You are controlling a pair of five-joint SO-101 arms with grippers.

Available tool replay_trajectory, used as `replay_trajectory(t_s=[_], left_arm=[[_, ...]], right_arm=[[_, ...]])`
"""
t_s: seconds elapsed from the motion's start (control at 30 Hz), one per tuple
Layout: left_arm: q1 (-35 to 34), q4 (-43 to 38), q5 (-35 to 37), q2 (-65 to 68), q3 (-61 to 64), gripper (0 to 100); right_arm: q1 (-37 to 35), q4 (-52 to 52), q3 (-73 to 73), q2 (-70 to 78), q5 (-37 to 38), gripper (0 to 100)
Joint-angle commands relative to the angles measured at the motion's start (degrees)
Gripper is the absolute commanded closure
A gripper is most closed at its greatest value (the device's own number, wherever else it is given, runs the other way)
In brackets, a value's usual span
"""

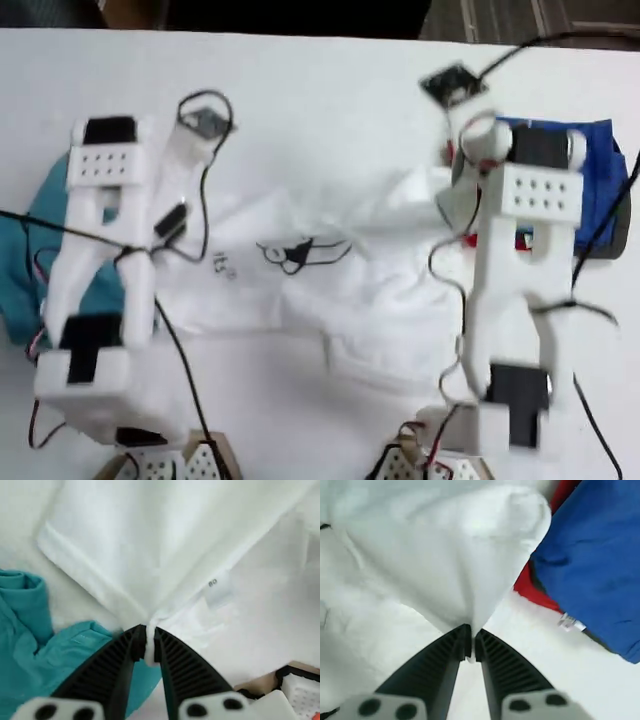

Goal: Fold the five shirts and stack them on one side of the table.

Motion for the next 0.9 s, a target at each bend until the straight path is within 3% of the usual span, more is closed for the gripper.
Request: replay_trajectory(t_s=[0.0, 0.2, 0.43, 0.73, 0.87], left_arm=[[-0.88, -2.29, -2.81, -9.41, 9.80, 97], [-0.88, -3.87, -3.60, -17.58, 20.79, 97], [-0.97, -16.79, -3.52, -16.62, 35.38, 97], [-0.97, -24.97, -3.52, -16.53, 44.09, 97], [-0.97, -25.05, -3.52, -16.53, 44.18, 97]], right_arm=[[1.36, -2.24, 14.42, -13.93, 2.20, 97.8], [3.30, -3.47, 31.21, -29.67, 5.63, 97.8], [3.47, -10.33, 49.85, -37.14, 6.68, 97.8], [3.38, -17.27, 62.07, -39.69, 6.77, 97.8], [3.47, -17.54, 62.59, -39.69, 11.96, 97.8]])
